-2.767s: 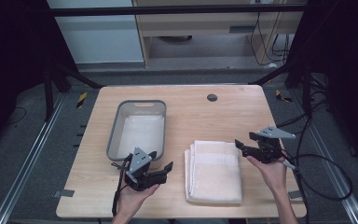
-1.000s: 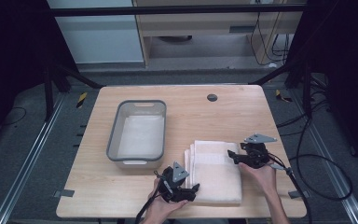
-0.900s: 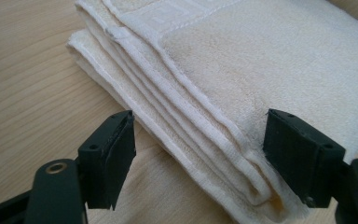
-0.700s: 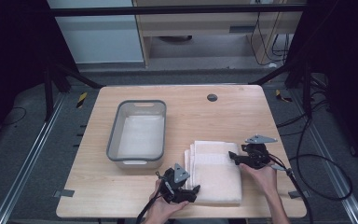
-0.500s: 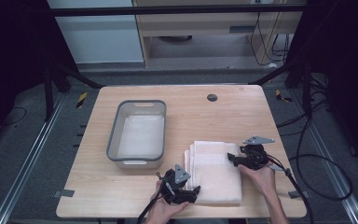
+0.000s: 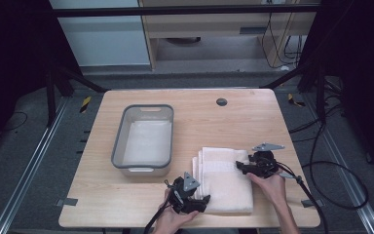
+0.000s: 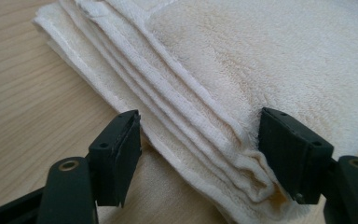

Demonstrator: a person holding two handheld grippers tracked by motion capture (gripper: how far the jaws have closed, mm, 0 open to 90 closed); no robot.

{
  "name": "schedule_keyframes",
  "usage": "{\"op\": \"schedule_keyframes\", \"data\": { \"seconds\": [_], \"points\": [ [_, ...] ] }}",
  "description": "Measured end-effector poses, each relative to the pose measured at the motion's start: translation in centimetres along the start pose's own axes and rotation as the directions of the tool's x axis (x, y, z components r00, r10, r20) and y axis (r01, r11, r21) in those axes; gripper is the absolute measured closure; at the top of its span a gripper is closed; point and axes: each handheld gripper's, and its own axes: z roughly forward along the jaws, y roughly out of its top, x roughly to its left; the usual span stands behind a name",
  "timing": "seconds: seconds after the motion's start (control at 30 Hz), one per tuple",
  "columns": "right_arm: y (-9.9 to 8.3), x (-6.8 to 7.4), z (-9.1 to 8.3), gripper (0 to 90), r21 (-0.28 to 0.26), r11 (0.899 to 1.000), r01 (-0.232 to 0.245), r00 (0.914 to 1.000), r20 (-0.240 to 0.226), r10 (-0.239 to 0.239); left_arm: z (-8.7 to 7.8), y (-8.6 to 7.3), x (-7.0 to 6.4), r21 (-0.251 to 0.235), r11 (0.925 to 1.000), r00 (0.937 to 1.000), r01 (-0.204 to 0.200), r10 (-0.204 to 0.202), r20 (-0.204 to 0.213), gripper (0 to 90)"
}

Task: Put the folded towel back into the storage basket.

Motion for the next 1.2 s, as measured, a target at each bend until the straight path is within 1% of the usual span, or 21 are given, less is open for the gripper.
{"op": "schedule_keyframes", "data": {
  "seconds": [0.07, 0.13, 0.17, 0.2, 0.33, 0.37, 0.43, 0.47, 0.5, 0.6, 0.63, 0.67, 0.7, 0.83, 0.87, 0.9, 0.97, 1.07, 1.1, 1.13, 1.2],
  "points": [
    [0.0, -0.01, 0.07, 37.3, 0.003, 1.0, 0.0, 1.0, 0.0, 0.0, 0.09, -0.02, 0.05, 0.001, 1.0, 0.9999, 0.004, -0.004, 0.009, 30.4],
    [0.02, -0.05, 0.12, 38.7, 0.011, 1.0, -0.018, 0.9998, -0.012, 0.018, 0.12, -0.01, 0.02, 0.004, 0.9999, 0.9998, 0.01, -0.01, 0.014, 31.9],
    [-0.01, -0.06, 0.18, 39.8, 0.012, 1.0, -0.019, 0.9997, -0.016, 0.019, 0.21, 0.0, 0.05, 0.006, 0.9999, 0.9996, 0.014, -0.014, 0.024, 33.1],
    [-0.01, -0.06, 0.18, 39.8, 0.012, 1.0, -0.019, 0.9997, -0.016, 0.019, 0.21, 0.0, 0.05, 0.006, 0.9999, 0.9996, 0.014, -0.014, 0.024, 33.6],
    [-0.04, -0.08, 0.37, 44.7, 0.018, 0.999, -0.031, 0.9987, -0.04, 0.032, 0.36, 0.05, 0.36, 0.017, 0.9992, 0.9975, 0.036, -0.037, 0.061, 37.6],
    [-0.06, -0.08, 0.4, 45.8, 0.021, 0.999, -0.042, 0.9978, -0.049, 0.043, 0.36, 0.03, 0.34, 0.014, 0.9997, 0.9973, 0.022, -0.023, 0.07, 38.8],
    [-0.03, -0.11, 0.4, 48.0, 0.026, 0.998, -0.051, 0.9969, -0.059, 0.052, 0.4, 0.02, 0.2, 0.009, 0.9999, 0.9975, 0.014, -0.015, 0.069, 41.4],
    [-0.03, -0.11, 0.4, 48.0, 0.026, 0.998, -0.051, 0.9969, -0.059, 0.052, 0.4, 0.02, 0.2, 0.009, 0.9999, 0.9975, 0.014, -0.015, 0.069, 42.0],
    [-0.02, -0.14, 0.44, 50.9, 0.028, 0.998, -0.058, 0.9958, -0.07, 0.06, 0.45, 0.05, 0.2, 0.01, 0.9998, 0.997, 0.016, -0.017, 0.075, 42.5],
    [-0.02, -0.12, 0.48, 53.6, 0.03, 0.998, -0.061, 0.9952, -0.075, 0.063, 0.57, 0.06, 0.27, 0.011, 0.9996, 0.9959, 0.025, -0.026, 0.087, 43.0],
    [0.01, -0.11, 0.48, 55.9, 0.036, 0.997, -0.073, 0.9934, -0.087, 0.076, 0.6, 0.1, 0.28, 0.013, 0.9996, 0.9955, 0.023, -0.024, 0.092, 43.6],
    [0.01, -0.11, 0.48, 55.9, 0.036, 0.997, -0.073, 0.9934, -0.087, 0.076, 0.6, 0.1, 0.28, 0.013, 0.9996, 0.9955, 0.023, -0.024, 0.092, 44.2],
    [0.04, -0.11, 0.48, 58.5, 0.04, 0.996, -0.078, 0.9921, -0.095, 0.081, 0.61, 0.11, 0.31, 0.015, 0.9996, 0.9952, 0.023, -0.025, 0.095, 44.9],
    [0.08, -0.15, 0.48, 62.0, 0.042, 0.996, -0.076, 0.9911, -0.107, 0.08, 0.64, 0.17, 0.45, 0.02, 0.9992, 0.9919, 0.034, -0.036, 0.122, 48.5],
    [0.09, -0.15, 0.48, 63.3, 0.042, 0.996, -0.076, 0.9906, -0.11, 0.081, 0.63, 0.17, 0.5, 0.021, 0.9991, 0.9905, 0.038, -0.04, 0.132, 50.5],
    [0.11, -0.12, 0.43, 67.3, 0.042, 0.996, -0.081, 0.9893, -0.118, 0.085, 0.65, 0.15, 0.51, 0.02, 0.9988, 0.989, 0.044, -0.046, 0.14, 54.0],
    [0.11, -0.04, 0.39, 69.6, 0.038, 0.996, -0.083, 0.9884, -0.124, 0.087, 0.63, 0.18, 0.65, 0.022, 0.9986, 0.9867, 0.049, -0.052, 0.154, 56.9],
    [0.09, -0.03, 0.36, 72.8, 0.03, 0.997, -0.068, 0.99, -0.122, 0.072, 0.57, 0.21, 0.71, 0.023, 0.9981, 0.9854, 0.057, -0.06, 0.159, 61.2],
    [0.09, 0.0, 0.34, 73.7, 0.025, 0.998, -0.064, 0.9904, -0.121, 0.067, 0.52, 0.23, 0.72, 0.022, 0.9983, 0.9856, 0.053, -0.056, 0.159, 61.2],
    [0.13, -0.01, 0.25, 75.1, 0.022, 0.998, -0.067, 0.9897, -0.125, 0.069, 0.45, 0.24, 0.7, 0.02, 0.9985, 0.9864, 0.051, -0.053, 0.155, 64.8],
    [0.14, -0.01, 0.23, 75.5, 0.02, 0.997, -0.07, 0.9893, -0.127, 0.072, 0.31, 0.27, 0.54, 0.014, 0.9989, 0.9882, 0.044, -0.046, 0.146, 65.9]
  ]
}}
